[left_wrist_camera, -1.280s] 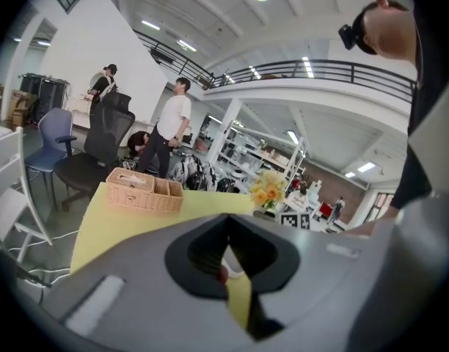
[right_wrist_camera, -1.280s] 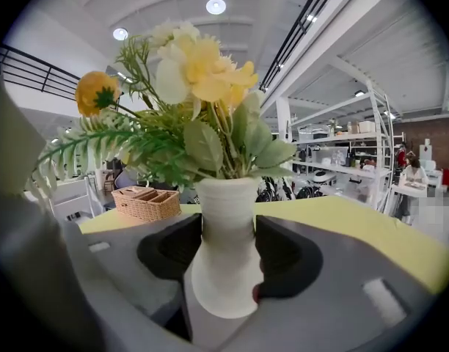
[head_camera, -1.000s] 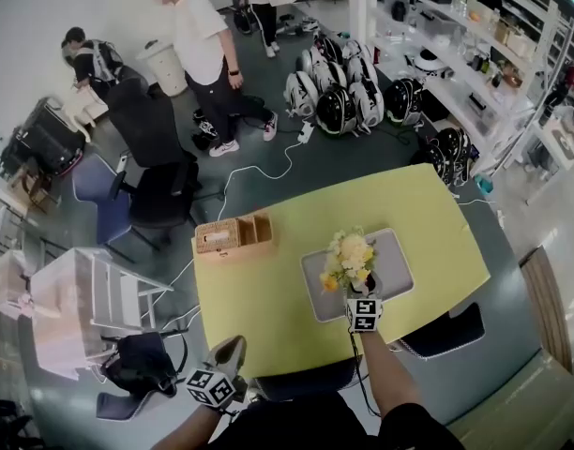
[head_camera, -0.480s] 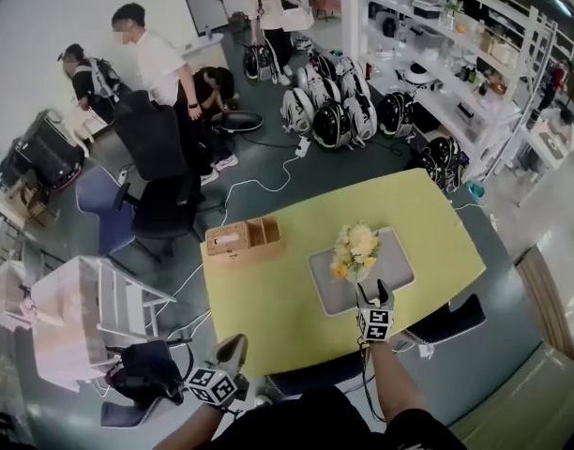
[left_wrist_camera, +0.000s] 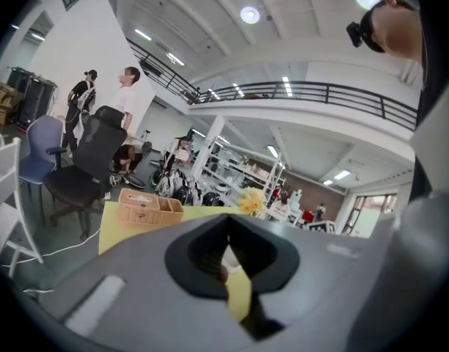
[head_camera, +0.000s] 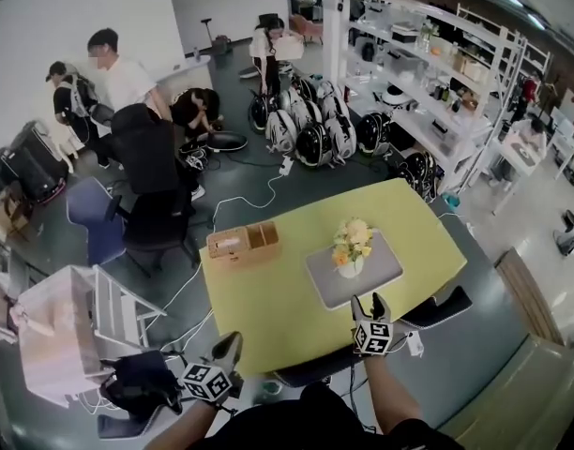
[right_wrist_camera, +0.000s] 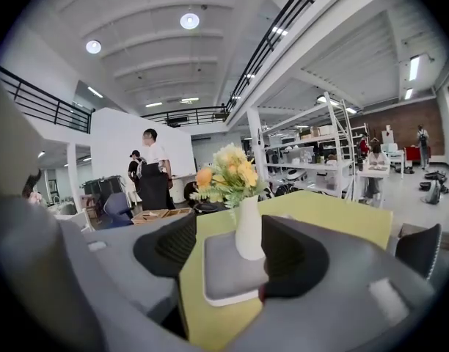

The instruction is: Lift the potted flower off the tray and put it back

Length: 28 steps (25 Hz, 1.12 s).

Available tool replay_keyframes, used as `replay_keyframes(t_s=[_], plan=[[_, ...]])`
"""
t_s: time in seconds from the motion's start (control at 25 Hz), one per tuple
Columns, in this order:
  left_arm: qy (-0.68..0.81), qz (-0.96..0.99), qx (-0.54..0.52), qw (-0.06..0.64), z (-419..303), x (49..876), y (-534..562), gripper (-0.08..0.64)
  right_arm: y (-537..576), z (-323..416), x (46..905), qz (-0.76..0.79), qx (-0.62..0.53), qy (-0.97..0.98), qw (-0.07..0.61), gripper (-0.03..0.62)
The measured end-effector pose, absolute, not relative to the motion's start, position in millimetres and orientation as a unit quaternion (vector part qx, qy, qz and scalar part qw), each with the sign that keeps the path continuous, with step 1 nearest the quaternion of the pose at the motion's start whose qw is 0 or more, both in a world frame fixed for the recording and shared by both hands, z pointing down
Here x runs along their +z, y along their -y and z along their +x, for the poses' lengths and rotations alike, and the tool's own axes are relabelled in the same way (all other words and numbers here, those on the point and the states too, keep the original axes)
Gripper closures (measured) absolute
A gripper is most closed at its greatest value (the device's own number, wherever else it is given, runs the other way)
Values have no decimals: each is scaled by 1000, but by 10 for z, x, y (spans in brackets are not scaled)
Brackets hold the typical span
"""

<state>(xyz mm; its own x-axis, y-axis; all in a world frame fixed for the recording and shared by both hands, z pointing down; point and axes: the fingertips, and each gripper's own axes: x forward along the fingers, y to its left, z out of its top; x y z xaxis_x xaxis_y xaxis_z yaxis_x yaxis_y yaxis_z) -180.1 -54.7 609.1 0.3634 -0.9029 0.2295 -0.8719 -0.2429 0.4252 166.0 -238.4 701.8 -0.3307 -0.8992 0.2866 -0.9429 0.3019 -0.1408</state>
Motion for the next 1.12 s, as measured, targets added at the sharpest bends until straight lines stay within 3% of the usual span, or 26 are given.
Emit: replay_keyframes(t_s=[0.36,0.56,0.84,1.12], plan=[[539,806,-44,240,-2090,5964,-72,552,1416,1071,6261,555,140,819,34,318],[532,812,-46,235,-2308,5939,-437,552,773,430,5923,516,135,845,30,351],[525,815,-53,239,-2515,6037,-920,552,-138,-309,5820,466,119,876,39,419],[520,819,-56,238,-2594,6125,-1260,552,-588,-415,5926,464,124,875,53,422]])
